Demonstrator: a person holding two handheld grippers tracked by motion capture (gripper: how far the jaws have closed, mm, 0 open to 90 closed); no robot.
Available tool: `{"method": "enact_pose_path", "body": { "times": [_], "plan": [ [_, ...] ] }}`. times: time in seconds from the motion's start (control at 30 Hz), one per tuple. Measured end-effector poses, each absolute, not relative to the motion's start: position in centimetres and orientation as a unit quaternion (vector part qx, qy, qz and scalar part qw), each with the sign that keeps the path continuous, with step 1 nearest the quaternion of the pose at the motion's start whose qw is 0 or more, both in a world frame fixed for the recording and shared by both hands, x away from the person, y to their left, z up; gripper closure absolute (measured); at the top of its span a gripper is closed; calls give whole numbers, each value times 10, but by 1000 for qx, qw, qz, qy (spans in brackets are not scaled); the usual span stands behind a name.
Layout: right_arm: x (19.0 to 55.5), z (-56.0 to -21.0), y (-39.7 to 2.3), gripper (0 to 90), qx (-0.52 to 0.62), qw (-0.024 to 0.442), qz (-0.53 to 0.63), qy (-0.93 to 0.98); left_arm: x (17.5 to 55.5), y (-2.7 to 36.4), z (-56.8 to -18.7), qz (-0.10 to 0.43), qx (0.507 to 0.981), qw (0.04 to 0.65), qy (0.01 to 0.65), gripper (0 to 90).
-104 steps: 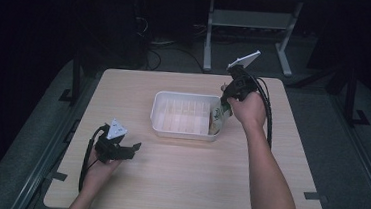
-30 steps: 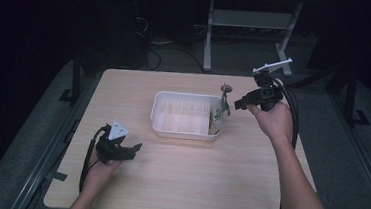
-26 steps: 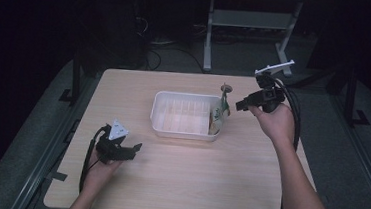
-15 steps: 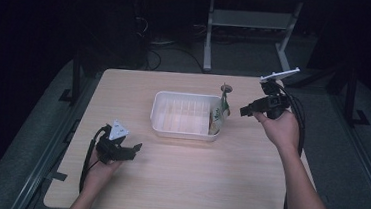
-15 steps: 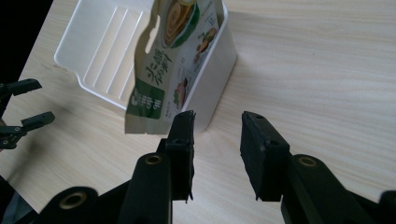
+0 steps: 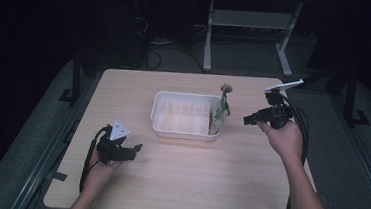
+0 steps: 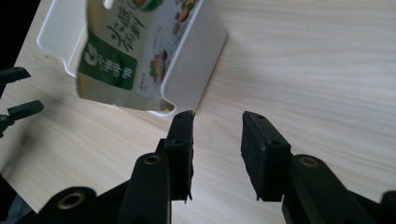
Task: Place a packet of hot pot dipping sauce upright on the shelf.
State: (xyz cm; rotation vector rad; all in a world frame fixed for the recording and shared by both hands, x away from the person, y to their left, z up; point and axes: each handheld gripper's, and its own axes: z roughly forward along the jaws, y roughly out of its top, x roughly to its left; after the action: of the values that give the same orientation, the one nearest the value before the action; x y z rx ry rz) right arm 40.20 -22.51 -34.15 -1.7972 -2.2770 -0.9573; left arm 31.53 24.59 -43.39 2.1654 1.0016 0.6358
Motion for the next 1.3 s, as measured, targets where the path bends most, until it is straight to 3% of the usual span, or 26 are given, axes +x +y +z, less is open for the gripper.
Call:
{"method": "enact_pose_path", "body": {
  "times": [1.3],
  "plan": [
    [368,-408,-258,593,-598,80,-324,-729,315,242,-435,245,831,325,378,269]
  ]
}}
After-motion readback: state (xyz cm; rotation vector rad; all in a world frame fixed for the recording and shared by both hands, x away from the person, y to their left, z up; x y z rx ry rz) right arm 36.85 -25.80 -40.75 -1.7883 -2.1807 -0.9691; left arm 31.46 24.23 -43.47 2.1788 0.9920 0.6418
